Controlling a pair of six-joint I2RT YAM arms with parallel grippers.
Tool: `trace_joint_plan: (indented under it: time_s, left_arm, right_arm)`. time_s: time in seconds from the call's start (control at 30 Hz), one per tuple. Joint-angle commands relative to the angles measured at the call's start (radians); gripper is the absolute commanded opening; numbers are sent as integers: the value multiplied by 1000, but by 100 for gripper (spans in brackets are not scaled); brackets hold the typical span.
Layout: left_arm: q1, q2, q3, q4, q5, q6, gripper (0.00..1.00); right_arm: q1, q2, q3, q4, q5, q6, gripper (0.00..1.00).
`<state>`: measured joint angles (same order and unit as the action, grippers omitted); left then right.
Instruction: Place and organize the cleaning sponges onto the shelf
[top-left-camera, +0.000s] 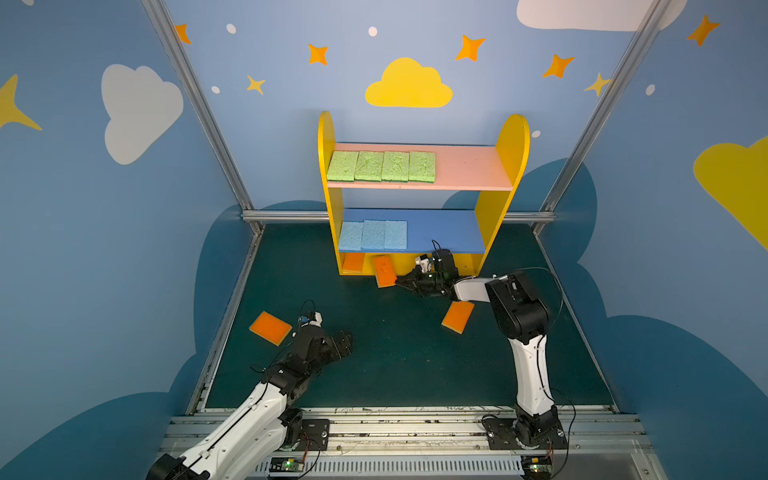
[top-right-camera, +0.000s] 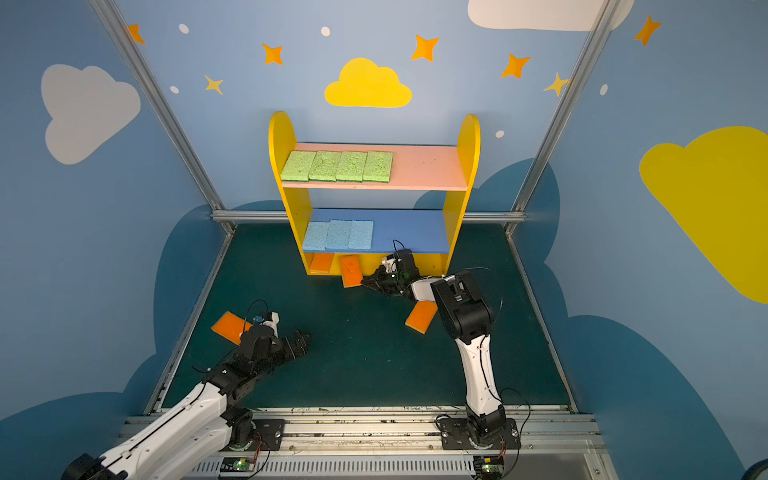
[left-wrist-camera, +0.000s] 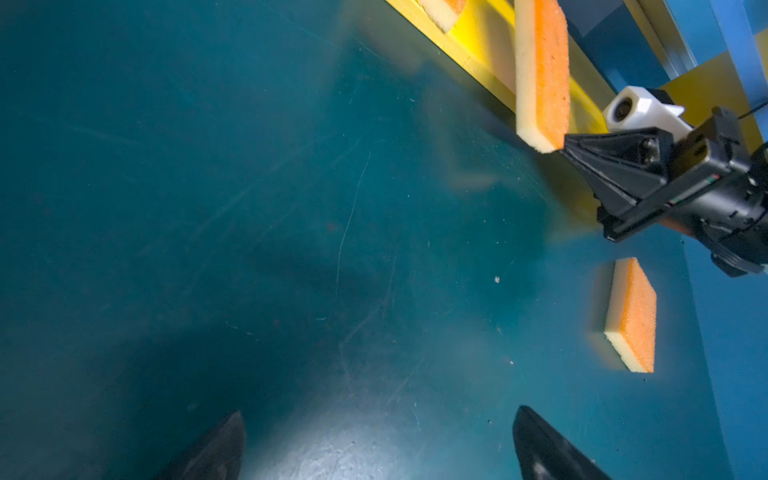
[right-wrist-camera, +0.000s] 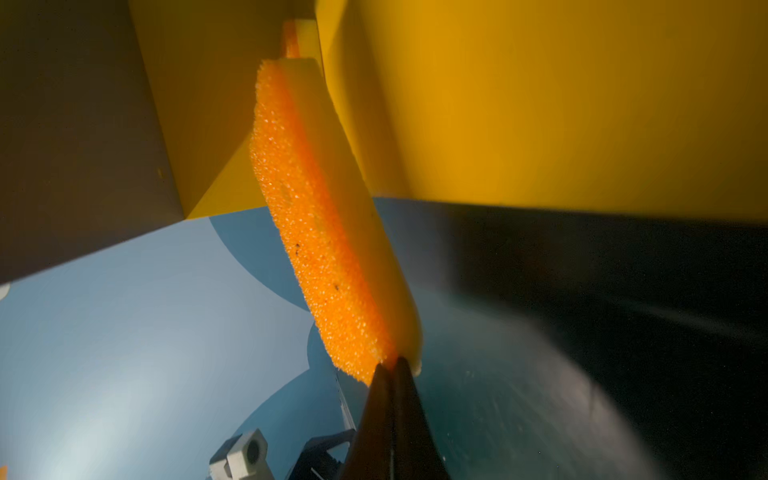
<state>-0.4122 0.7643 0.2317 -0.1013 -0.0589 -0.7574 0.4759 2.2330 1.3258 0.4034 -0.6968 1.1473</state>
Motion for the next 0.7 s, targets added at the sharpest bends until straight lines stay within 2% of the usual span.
trace_joint_plan:
  time_s: [0.0,0.33,0.5,0.67]
  left_arm:
    - [7,8,-2,24,16,22,100]
    - [10,23,-6,44,31,25,100]
    - [12,37,-15,66,39,15,99]
    - [13,53,-20,84,47,9,99]
  right_arm:
    - [10,31,55,3,69,39,0]
    - [43,110,232,-155,189,51,0]
    - [50,120,231,-179,270,86,0]
    - [63,135,265,-200,274,77,0]
